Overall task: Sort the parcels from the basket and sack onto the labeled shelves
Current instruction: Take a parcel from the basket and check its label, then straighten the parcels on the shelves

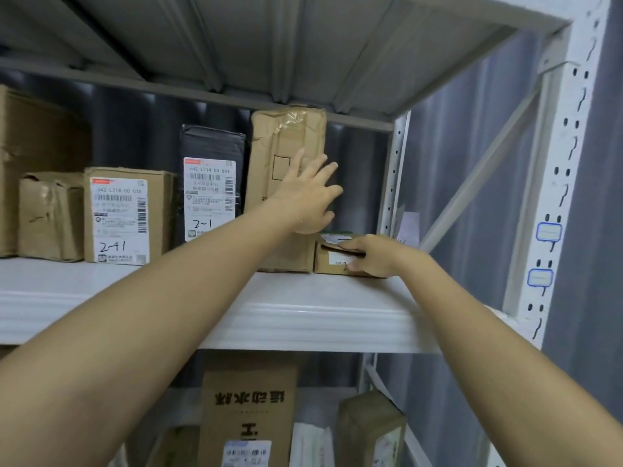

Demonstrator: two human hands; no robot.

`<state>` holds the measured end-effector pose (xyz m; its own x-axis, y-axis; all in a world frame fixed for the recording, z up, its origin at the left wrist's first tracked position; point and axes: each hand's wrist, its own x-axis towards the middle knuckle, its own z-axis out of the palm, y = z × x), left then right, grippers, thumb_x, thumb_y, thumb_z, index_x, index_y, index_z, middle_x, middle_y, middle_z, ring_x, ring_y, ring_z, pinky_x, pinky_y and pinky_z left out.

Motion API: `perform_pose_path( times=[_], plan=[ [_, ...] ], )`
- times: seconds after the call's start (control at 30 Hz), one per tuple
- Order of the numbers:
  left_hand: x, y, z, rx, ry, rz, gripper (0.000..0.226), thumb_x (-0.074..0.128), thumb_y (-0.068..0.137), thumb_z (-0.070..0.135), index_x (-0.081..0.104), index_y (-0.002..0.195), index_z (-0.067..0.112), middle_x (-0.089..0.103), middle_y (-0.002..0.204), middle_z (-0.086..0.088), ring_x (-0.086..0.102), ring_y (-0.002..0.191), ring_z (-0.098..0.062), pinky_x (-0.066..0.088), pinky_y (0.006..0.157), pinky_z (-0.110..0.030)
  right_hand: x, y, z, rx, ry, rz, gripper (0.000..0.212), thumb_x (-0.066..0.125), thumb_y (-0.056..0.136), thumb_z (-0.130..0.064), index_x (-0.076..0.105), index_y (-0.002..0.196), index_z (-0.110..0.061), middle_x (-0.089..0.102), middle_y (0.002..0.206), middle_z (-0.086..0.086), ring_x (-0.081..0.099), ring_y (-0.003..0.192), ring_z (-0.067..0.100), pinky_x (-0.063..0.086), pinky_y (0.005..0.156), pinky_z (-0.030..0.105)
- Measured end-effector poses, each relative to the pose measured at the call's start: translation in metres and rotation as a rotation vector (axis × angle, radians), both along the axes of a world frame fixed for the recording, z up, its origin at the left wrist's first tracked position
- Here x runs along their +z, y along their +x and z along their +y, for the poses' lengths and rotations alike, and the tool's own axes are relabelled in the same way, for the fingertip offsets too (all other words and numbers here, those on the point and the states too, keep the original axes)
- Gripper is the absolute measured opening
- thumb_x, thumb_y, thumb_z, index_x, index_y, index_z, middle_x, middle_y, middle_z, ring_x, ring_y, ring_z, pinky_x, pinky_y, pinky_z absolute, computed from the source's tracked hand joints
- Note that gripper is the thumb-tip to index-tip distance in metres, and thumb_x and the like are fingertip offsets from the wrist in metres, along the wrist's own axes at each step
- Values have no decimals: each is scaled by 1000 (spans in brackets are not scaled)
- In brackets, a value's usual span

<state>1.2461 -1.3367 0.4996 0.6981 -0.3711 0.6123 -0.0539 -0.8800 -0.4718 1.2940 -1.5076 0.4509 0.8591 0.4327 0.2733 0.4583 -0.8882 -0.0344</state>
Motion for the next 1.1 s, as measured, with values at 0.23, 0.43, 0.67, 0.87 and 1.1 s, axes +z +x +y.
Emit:
perform_pose_path(
  times=[0.23,0.43,0.67,0.87,1.1],
  plan=[
    [-49,-79,15,-185,-338,80,41,43,98,40,50,133,20,53,131,-7,49,118,-26,41,87,-35,-42,-88,30,235,391,-570,30,51,97,-25,62,124,-22,65,120,-1,56,110,23,44,87,33],
    [-172,-152,54,-304,-506,-239,17,50,93,28,60,95,14,53,85,1,50,81,-22,37,69,-36,-178,-145,61,441,736,-872,16,54,87,-9,68,85,-2,61,79,9,50,75,21,32,72,21],
    [-317,-145,60,-203,-588,234,17,54,91,27,61,95,11,57,88,-4,53,79,-23,41,63,-33,-340,-122,50,135,566,-269,33,45,85,-26,67,97,-5,59,97,11,44,93,21,49,78,41],
    [-362,-106,38,-178,-438,477,27,52,92,20,58,114,6,54,119,-12,49,105,-29,37,81,-36,-337,-50,-13,-243,29,109,88,72,68,-29,29,145,-41,10,158,7,8,141,44,13,117,55],
    [-395,-41,-31,-95,-405,703,38,46,96,16,46,132,6,41,136,-12,40,125,-28,40,98,-40,-294,47,-44,-173,-582,181,124,82,74,-23,-13,154,-31,-10,163,5,-1,149,35,12,118,53]
  ],
)
